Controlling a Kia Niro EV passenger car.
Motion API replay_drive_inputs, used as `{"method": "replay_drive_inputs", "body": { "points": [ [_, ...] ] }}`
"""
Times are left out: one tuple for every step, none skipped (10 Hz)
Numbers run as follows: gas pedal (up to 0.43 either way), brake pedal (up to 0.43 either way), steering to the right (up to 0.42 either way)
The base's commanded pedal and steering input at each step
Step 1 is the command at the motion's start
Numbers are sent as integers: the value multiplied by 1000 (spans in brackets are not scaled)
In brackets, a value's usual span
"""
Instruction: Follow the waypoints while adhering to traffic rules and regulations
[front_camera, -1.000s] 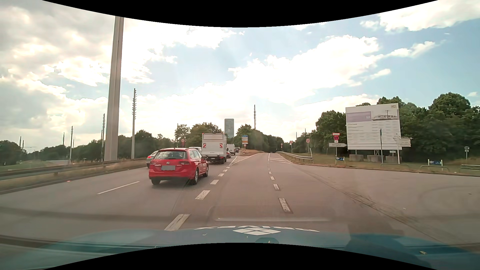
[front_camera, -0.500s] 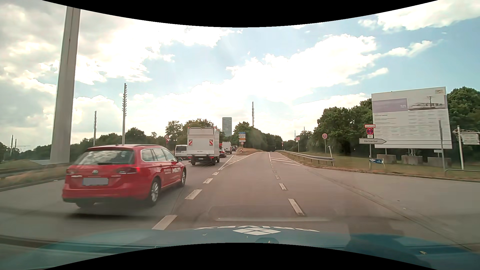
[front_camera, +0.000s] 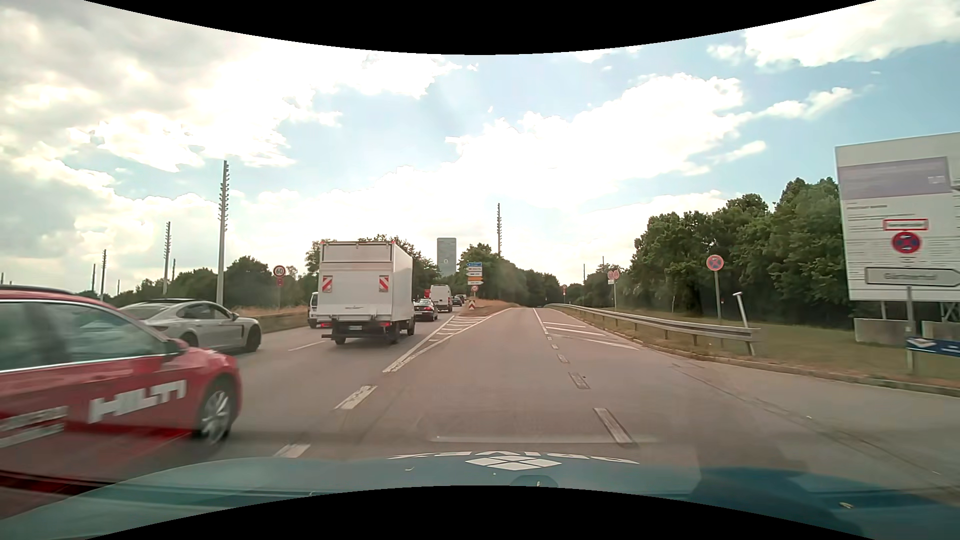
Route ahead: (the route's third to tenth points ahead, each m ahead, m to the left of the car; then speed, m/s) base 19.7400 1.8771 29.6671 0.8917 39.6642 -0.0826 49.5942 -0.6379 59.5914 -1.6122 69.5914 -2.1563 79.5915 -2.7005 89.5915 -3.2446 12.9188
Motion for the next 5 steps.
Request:
{"method": "replay_drive_inputs", "body": {
  "points": [
    [260, 0, 11],
    [260, 0, 11],
    [260, 0, 12],
    [260, 0, 12],
    [260, 0, 12]
  ]
}}
